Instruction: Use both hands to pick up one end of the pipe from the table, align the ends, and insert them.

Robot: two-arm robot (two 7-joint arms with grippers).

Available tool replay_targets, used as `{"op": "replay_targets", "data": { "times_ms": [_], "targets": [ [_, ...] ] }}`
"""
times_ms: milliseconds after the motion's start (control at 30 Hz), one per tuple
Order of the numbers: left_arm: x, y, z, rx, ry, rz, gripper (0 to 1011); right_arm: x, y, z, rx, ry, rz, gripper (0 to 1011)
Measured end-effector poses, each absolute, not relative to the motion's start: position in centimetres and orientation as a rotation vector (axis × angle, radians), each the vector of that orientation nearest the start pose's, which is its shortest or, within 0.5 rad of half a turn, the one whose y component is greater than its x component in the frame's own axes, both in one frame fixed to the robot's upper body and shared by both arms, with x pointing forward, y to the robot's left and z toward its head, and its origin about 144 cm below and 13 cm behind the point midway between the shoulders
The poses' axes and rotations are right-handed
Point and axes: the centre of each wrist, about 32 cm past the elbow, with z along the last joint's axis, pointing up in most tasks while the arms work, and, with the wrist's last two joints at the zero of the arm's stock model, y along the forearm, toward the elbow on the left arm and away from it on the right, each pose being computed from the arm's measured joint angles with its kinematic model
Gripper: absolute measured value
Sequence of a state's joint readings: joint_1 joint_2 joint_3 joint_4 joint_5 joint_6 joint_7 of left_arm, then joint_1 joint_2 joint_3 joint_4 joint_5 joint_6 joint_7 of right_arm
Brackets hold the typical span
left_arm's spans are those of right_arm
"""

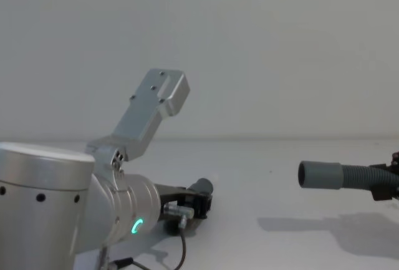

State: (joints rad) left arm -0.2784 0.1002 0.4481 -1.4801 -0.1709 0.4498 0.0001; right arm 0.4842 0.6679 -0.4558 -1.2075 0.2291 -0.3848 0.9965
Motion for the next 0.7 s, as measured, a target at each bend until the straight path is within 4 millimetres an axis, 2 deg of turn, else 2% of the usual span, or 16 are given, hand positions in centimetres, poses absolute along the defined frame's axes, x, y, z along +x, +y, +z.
{"op": "replay_targets", "data": {
  "times_ms": [167,700],
  "targets": [
    [51.2,12.2,119.3,0.298,0.115,1.104,325,56.1,-37.5,121.2,-0.406,-0.457,-0.33,233],
    [54.0,14.3,122.3,0.23,-0.063,0.933,325,56.1,-37.5,121.2,-0.406,-0.457,-0.329,233]
  ]
}}
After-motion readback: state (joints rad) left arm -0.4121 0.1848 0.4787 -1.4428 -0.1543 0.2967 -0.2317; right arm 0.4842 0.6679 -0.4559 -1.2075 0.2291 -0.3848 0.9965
